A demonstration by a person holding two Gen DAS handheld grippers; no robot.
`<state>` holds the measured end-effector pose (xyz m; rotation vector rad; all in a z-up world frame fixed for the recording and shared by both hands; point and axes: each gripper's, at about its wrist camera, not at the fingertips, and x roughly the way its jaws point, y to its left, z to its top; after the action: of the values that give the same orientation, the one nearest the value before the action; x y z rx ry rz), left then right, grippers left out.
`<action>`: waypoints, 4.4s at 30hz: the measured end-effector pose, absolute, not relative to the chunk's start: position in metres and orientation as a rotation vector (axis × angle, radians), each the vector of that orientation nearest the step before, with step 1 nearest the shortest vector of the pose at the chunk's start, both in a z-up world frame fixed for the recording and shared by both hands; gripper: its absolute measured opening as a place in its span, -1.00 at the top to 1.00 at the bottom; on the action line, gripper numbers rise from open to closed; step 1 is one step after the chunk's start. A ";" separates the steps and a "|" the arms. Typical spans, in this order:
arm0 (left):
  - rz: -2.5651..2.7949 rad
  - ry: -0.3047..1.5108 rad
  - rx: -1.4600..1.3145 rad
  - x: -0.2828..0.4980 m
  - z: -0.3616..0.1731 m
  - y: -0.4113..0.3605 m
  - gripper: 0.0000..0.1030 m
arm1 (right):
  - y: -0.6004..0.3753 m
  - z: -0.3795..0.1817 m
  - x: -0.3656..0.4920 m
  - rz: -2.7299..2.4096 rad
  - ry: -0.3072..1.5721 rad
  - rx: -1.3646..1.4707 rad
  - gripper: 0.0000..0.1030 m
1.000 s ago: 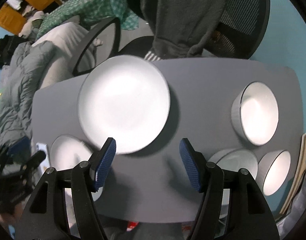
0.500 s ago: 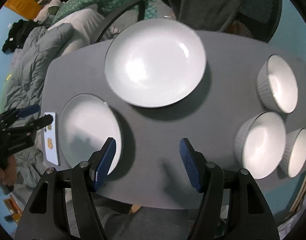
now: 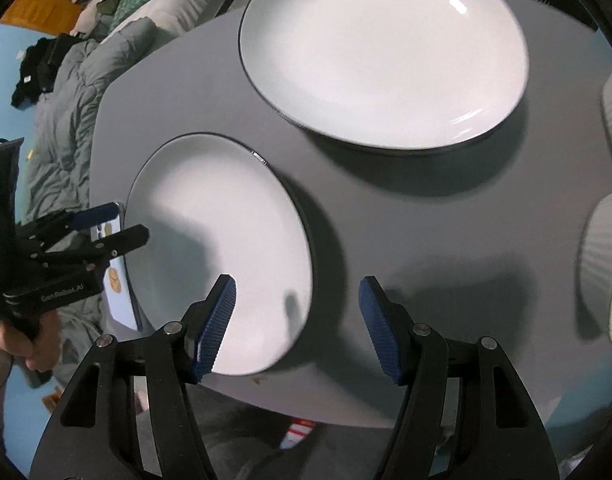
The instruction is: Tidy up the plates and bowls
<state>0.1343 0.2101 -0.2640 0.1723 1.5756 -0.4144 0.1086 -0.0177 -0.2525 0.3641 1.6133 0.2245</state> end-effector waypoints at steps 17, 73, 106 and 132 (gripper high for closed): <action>-0.433 1.618 0.088 0.133 -0.268 0.196 0.59 | -0.026 -0.275 0.104 0.225 1.654 0.456 0.69; -0.366 1.705 -0.026 0.060 -0.271 0.108 0.60 | -0.129 -0.272 0.082 0.218 1.633 0.401 0.65; -0.380 1.574 -0.031 0.158 -0.206 0.087 0.60 | -0.128 -0.209 0.153 0.199 1.540 0.418 0.67; -0.292 1.609 0.041 0.235 -0.243 0.069 0.52 | -0.142 -0.248 0.233 0.184 1.602 0.417 0.67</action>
<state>0.2345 0.0695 -0.2433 0.0405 1.6092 -0.2922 0.2334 -0.1419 -0.2483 0.4173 1.6023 0.1844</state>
